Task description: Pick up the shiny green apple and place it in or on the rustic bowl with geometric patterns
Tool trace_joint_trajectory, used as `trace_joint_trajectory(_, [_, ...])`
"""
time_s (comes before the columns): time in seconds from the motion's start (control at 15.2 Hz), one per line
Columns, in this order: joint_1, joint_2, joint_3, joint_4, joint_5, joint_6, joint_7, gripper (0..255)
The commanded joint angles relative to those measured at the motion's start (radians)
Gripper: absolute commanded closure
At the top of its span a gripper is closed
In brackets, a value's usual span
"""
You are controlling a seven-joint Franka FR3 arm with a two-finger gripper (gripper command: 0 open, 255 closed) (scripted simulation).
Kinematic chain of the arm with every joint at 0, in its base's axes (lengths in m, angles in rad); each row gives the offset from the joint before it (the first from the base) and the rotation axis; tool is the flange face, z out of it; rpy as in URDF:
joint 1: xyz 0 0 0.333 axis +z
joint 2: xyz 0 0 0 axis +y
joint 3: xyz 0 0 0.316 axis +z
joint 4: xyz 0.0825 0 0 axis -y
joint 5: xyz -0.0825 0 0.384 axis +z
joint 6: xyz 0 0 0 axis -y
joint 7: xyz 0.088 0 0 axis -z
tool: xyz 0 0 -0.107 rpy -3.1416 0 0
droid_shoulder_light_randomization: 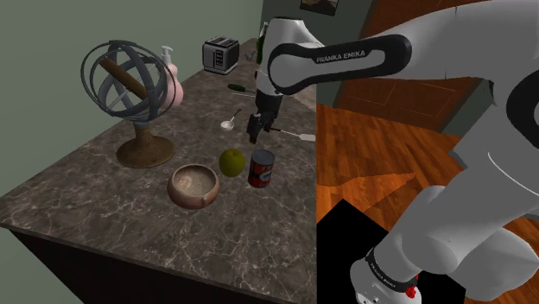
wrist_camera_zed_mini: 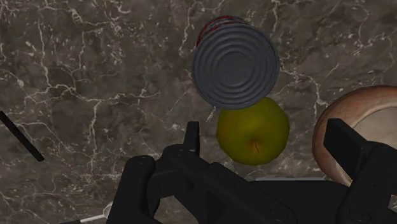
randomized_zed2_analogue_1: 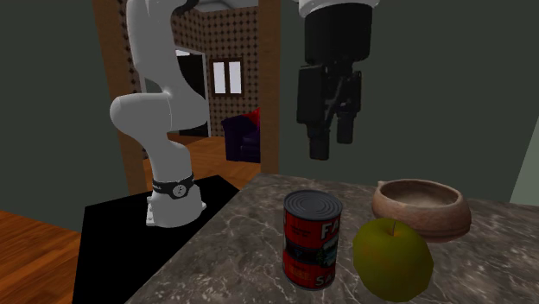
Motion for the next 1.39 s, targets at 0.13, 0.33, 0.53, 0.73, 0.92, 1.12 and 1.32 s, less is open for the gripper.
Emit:
trace_joint_trajectory(0.13, [0.014, 0.148, 0.019, 0.102, -0.009, 0.054, 0.010, 0])
trace_joint_trajectory(0.33, [0.023, 0.235, 0.027, 0.168, -0.017, 0.079, 0.015, 0])
trace_joint_trajectory(0.53, [0.025, 0.251, 0.028, 0.148, -0.020, 0.116, 0.017, 0])
trace_joint_trajectory(0.73, [0.026, 0.270, 0.028, 0.129, -0.023, 0.153, 0.019, 0])
trace_joint_trajectory(0.92, [0.026, 0.280, 0.028, 0.120, -0.024, 0.172, 0.020, 0])
trace_joint_trajectory(1.12, [0.026, 0.280, 0.028, 0.120, -0.024, 0.172, 0.020, 0])
trace_joint_trajectory(1.32, [0.026, 0.280, 0.028, 0.120, -0.024, 0.172, 0.020, 0])
